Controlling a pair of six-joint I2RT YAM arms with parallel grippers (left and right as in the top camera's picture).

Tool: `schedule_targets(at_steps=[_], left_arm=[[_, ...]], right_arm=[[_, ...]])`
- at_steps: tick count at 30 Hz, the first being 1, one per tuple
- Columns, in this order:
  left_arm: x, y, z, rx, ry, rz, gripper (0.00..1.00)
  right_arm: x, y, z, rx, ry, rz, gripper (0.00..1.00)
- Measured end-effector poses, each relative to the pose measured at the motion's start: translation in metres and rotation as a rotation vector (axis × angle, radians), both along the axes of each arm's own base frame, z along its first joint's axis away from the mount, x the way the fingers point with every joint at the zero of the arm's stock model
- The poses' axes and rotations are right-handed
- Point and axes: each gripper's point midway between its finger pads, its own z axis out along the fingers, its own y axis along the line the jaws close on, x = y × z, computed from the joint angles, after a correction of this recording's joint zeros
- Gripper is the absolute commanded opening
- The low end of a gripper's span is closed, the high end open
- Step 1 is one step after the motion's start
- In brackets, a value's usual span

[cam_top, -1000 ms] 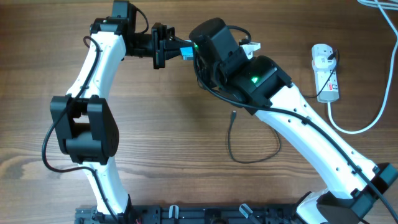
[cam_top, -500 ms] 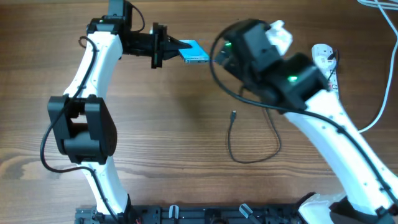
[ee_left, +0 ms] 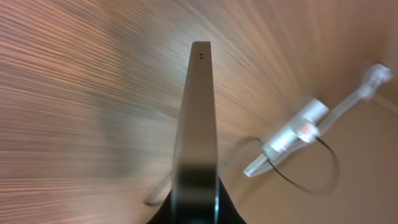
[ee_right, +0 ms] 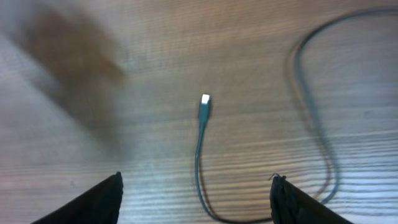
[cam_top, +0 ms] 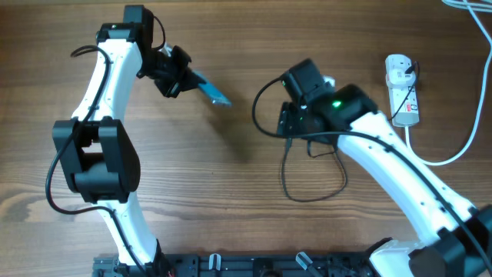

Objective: Plug charger to phone and switch on socket

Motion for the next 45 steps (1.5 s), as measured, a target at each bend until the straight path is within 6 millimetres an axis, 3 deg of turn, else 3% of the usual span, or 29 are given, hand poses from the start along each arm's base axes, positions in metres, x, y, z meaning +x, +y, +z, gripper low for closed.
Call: schedule_targets(at_steps=[6, 11, 18, 20, 32, 45], left_arm=[[0.000, 0.016, -0.011, 0.116, -0.001, 0.001, 0.04], [-0.002, 0.012, -0.014, 0.155, -0.006, -0.022, 0.04], [-0.002, 0.010, -0.014, 0.161, -0.009, -0.026, 0.04], [-0.002, 0.010, -0.014, 0.161, -0.009, -0.027, 0.04], [-0.002, 0.010, -0.014, 0.161, -0.009, -0.026, 0.04], [-0.002, 0.010, -0.014, 0.162, -0.009, -0.026, 0.04]], right_arm=[[-0.008, 0.008, -0.062, -0.027, 0.152, 0.033, 0.48], [-0.010, 0.008, -0.107, -0.079, 0.253, 0.031, 0.43], [-0.005, 0.011, -0.138, -0.092, 0.288, 0.035, 0.40], [-0.003, 0.009, -0.140, -0.093, 0.288, 0.035, 0.34], [-0.007, 0.008, -0.145, -0.080, 0.305, 0.034, 0.31], [0.000, 0.012, -0.146, -0.062, 0.271, 0.038, 0.20]])
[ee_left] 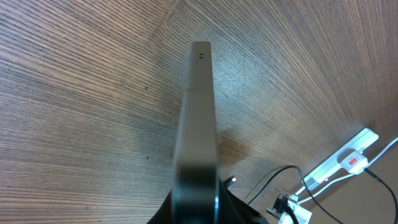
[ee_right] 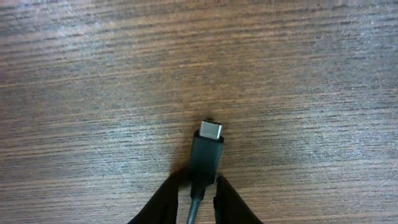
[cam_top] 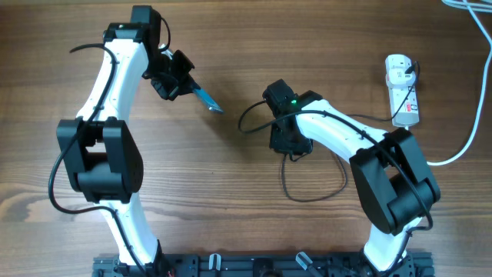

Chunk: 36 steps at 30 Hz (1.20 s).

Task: Plug charger to phone and switch on socket
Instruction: 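Grasp the black USB-C cable plug with the right gripper and lift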

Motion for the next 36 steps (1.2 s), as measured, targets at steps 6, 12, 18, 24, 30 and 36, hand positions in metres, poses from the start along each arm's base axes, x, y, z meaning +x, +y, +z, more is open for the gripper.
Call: schedule_targets(at_steps=[6, 12, 18, 24, 30, 36], left_arm=[[0.0000, 0.0000, 0.0000, 0.000, 0.000, 0.000, 0.04], [0.0000, -0.0001, 0.0000, 0.000, 0.000, 0.000, 0.04], [0.0000, 0.0000, 0.0000, 0.000, 0.000, 0.000, 0.04], [0.0000, -0.0001, 0.0000, 0.000, 0.000, 0.000, 0.04], [0.0000, -0.0001, 0.0000, 0.000, 0.000, 0.000, 0.04], [-0.0004, -0.0013, 0.0007, -0.008, -0.002, -0.008, 0.04]], right_arm=[[0.0006, 0.0004, 0.0001, 0.002, -0.002, 0.000, 0.23], [-0.0008, 0.0009, 0.0001, 0.006, 0.004, 0.001, 0.20], [-0.0022, -0.0008, 0.0001, 0.002, 0.012, 0.001, 0.19], [-0.0061, -0.0023, 0.0001, -0.003, 0.028, 0.000, 0.18], [-0.0052, -0.0018, 0.0001, -0.001, 0.025, 0.000, 0.12], [-0.0016, 0.0010, 0.0001, 0.012, 0.010, 0.001, 0.04]])
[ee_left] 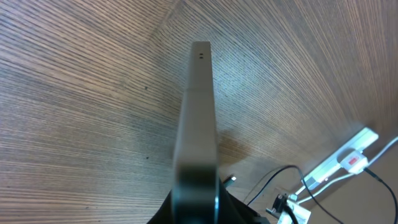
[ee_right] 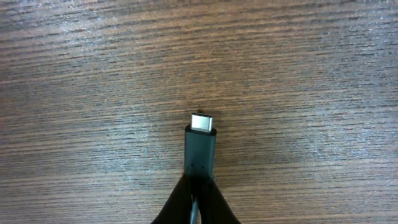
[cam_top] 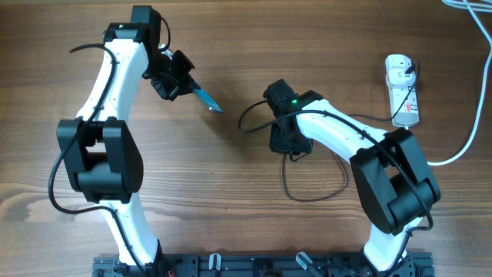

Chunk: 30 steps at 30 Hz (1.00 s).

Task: Plug charger to phone and switch on socket
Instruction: 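Grasp the black USB-C cable plug with the right gripper and lift, then bring the plug up to the phone's bottom port and insert it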

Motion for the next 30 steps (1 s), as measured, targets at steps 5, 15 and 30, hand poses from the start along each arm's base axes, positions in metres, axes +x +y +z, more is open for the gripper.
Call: schedule_targets(at_steps=[5, 15, 30], left_arm=[[0.002, -0.036, 0.025, -0.239, -0.110, -0.159, 0.04], [0.012, -0.065, 0.145, -0.385, -0.610, -0.383, 0.04], [-0.098, -0.107, 0.306, -0.137, -1.063, -0.500, 0.04]], right_arm=[[-0.009, 0.004, 0.005, 0.034, 0.039, 0.043, 0.04], [-0.028, 0.037, 0.198, 0.417, -0.314, 0.355, 0.04], [-0.070, 0.042, 0.302, 0.612, -0.627, 0.555, 0.04]])
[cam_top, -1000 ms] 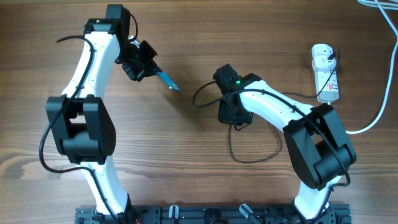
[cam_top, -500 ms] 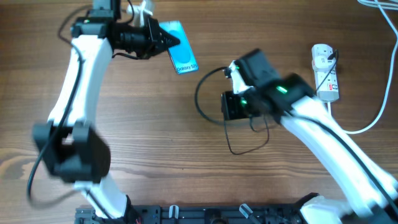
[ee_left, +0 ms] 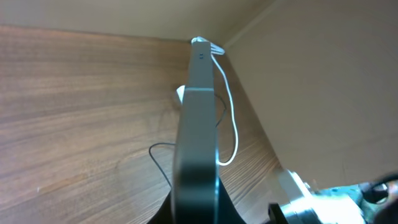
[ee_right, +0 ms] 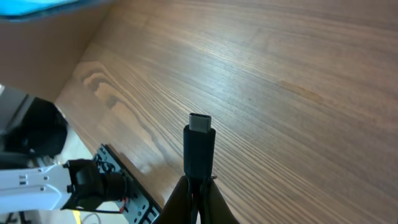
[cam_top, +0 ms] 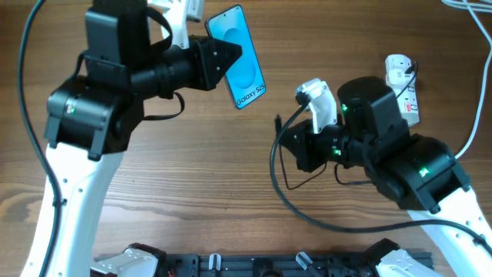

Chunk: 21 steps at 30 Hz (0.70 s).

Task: Plug charger to phone and switch on socket
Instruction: 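Bring the plug up to the phone's bottom port and insert it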

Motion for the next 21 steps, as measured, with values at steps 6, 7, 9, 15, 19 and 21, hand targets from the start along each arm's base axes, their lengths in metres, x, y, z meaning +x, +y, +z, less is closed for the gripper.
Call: schedule_targets(at_steps=[6, 7, 9, 15, 19, 21], left_arm=[[0.001, -0.029, -0.024, 0.016, 0.072, -0.066, 0.04], [0.001, -0.032, -0.025, 0.014, 0.079, -0.077, 0.04], [0.000, -0.036, -0.025, 0.002, 0.080, -0.096, 0.04], [-0.005, -0.040, -0.022, -0.023, 0.088, -0.127, 0.04], [-0.006, -0.041, -0.021, -0.027, 0.089, -0.135, 0.04], [-0.007, -0.042, -0.021, -0.030, 0.089, -0.140, 0.04]], right_arm=[[-0.006, 0.017, 0.007, 0.012, -0.059, 0.061, 0.04], [-0.006, 0.016, 0.007, 0.010, -0.060, 0.058, 0.04], [-0.004, 0.015, 0.007, 0.005, -0.063, 0.052, 0.04], [0.006, 0.000, -0.003, -0.058, -0.043, -0.065, 0.04], [0.008, -0.002, -0.004, -0.068, -0.047, -0.081, 0.04], [0.007, -0.001, -0.003, -0.066, -0.049, -0.070, 0.04]])
